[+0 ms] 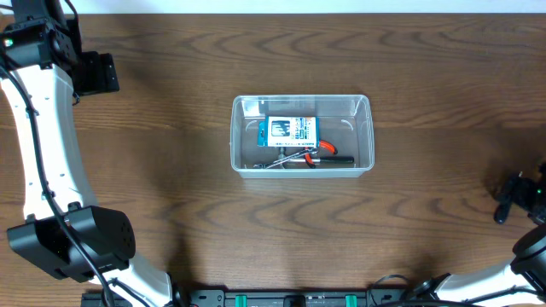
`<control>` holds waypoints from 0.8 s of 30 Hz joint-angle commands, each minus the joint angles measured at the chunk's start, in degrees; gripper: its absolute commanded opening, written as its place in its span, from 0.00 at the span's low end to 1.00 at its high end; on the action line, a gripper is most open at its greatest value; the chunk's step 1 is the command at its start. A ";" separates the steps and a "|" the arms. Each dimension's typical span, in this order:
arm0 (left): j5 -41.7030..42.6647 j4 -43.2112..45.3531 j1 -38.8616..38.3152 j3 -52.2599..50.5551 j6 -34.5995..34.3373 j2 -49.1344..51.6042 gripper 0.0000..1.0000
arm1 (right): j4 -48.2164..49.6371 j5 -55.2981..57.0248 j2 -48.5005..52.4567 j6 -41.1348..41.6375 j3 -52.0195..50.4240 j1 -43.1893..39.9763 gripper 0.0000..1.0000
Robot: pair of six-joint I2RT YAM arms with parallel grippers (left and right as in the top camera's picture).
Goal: Pack container
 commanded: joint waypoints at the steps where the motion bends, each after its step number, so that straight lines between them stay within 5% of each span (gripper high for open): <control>1: -0.46 -0.04 0.17 0.31 0.28 -0.20 0.98 | 0.28 2.54 0.31 3.50 0.59 2.56 0.99; 24: -0.46 -0.04 0.17 0.31 0.28 -0.20 0.98 | -0.07 2.10 0.31 9.66 0.33 3.56 0.99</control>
